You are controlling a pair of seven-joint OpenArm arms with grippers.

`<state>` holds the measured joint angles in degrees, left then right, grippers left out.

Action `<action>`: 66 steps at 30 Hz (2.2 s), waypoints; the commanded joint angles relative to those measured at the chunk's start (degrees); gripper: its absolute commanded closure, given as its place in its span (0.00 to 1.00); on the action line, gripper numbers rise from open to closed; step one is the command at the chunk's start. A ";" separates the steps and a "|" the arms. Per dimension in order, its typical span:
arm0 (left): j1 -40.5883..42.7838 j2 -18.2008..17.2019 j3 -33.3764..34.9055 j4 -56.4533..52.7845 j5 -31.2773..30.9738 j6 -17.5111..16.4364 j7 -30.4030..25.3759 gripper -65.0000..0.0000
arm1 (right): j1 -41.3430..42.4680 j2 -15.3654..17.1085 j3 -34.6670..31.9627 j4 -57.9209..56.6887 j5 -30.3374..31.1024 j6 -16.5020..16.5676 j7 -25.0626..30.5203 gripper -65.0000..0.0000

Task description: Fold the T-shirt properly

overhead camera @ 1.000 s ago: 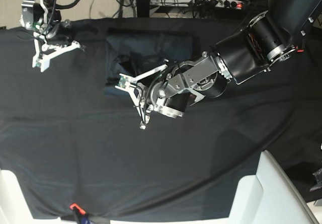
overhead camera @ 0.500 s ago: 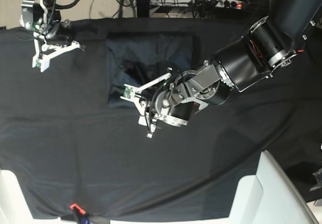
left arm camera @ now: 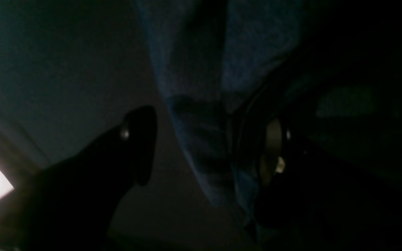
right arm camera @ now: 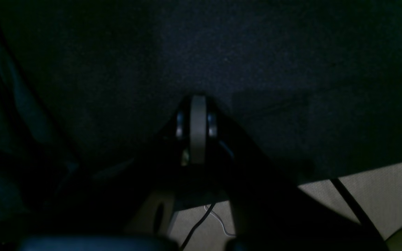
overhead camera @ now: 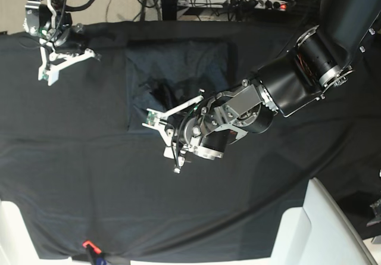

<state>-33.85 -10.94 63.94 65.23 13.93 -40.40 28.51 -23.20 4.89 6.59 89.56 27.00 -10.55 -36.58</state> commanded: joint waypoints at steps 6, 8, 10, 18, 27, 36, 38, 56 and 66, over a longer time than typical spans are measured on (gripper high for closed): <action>-2.68 0.35 -0.51 0.48 -5.01 0.40 0.28 0.41 | 0.04 0.35 -0.13 0.51 0.03 -0.14 -0.39 1.00; -3.39 0.35 -0.51 -0.66 -7.03 0.40 2.30 0.41 | 0.04 0.35 -0.13 0.51 0.03 -0.14 -0.39 1.00; -4.00 1.05 -0.51 -1.80 -7.65 0.40 2.83 0.41 | 0.04 0.35 -0.13 0.51 0.03 -0.14 -0.48 1.00; -4.62 1.58 -0.51 -4.70 -8.35 0.40 2.83 0.41 | 0.04 0.35 -0.22 0.51 0.03 -0.14 -0.48 1.00; -5.32 2.72 -4.29 -8.31 -15.56 0.40 2.83 0.42 | 0.04 0.35 -0.22 0.51 0.03 -0.14 -0.48 1.00; -5.76 2.81 -6.05 -8.57 -17.93 0.40 2.83 0.42 | -0.32 3.07 -6.55 4.29 -0.15 0.13 -0.57 1.00; -5.50 2.90 -6.14 -8.57 -17.93 0.40 2.83 0.42 | -0.23 5.62 -12.44 7.45 -0.15 0.13 -0.57 1.00; -5.76 5.62 -6.14 -11.65 -18.02 0.40 2.74 0.42 | 14.72 11.42 -39.51 12.90 0.29 0.04 -8.21 1.00; -5.76 5.53 -6.14 -11.65 -18.02 0.40 2.74 0.42 | 21.05 5.80 -39.60 1.74 0.03 0.13 -8.13 1.00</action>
<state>-37.91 -5.76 58.26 52.86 -3.53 -40.34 31.97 -3.05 10.70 -33.12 90.43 26.92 -10.61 -45.50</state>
